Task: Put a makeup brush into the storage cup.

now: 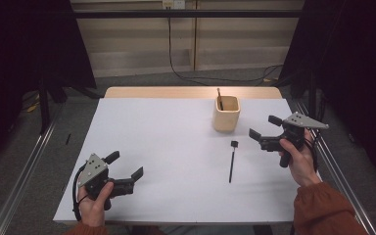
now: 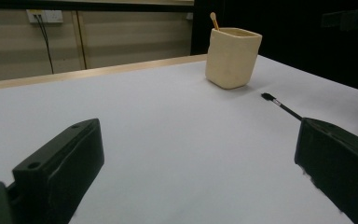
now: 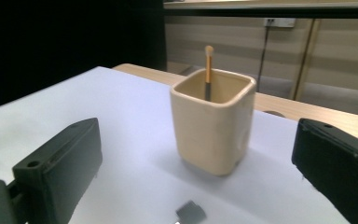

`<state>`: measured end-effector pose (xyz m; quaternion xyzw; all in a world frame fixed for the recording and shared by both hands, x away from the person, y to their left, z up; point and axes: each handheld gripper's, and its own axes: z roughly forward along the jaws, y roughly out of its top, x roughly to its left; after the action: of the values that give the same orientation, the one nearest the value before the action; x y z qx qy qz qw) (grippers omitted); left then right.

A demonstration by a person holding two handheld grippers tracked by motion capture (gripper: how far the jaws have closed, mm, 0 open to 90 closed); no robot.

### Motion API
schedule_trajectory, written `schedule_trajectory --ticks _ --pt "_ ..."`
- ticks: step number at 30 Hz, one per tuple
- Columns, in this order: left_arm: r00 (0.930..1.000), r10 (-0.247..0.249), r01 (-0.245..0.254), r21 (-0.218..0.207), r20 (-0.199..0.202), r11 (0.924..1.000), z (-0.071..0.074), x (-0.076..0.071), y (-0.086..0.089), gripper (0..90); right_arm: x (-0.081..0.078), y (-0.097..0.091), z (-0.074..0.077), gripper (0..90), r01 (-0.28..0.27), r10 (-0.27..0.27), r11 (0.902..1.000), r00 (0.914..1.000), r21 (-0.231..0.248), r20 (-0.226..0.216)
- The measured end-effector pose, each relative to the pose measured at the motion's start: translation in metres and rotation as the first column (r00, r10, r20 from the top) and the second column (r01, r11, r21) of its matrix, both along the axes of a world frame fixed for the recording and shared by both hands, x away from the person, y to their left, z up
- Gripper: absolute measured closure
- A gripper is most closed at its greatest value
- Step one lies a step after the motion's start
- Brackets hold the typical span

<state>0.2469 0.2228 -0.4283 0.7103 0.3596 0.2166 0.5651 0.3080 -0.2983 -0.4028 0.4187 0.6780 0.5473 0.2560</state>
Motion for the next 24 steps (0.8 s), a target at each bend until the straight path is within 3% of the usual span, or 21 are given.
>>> schedule_trajectory --ticks 4,10,24 --pt "1.0000 0.001 -0.001 0.005 -0.001 1.0000 0.000 0.000 0.000 1.6 -0.010 -0.009 -0.005 0.7 0.003 -0.002 0.9999 0.9997 0.014 -0.023" --pt "0.9999 0.005 -0.005 -0.003 -0.009 1.0000 -0.002 -0.001 0.002 1.6 -0.028 -0.017 -0.003 1.0 0.020 -0.020 0.9994 0.9998 0.028 -0.005" --pt "1.0000 0.004 -0.004 0.016 -0.004 0.9999 -0.001 -0.004 0.003 1.4 -0.077 -0.027 -0.020 1.3 0.031 -0.030 0.9994 0.9987 0.014 -0.040"
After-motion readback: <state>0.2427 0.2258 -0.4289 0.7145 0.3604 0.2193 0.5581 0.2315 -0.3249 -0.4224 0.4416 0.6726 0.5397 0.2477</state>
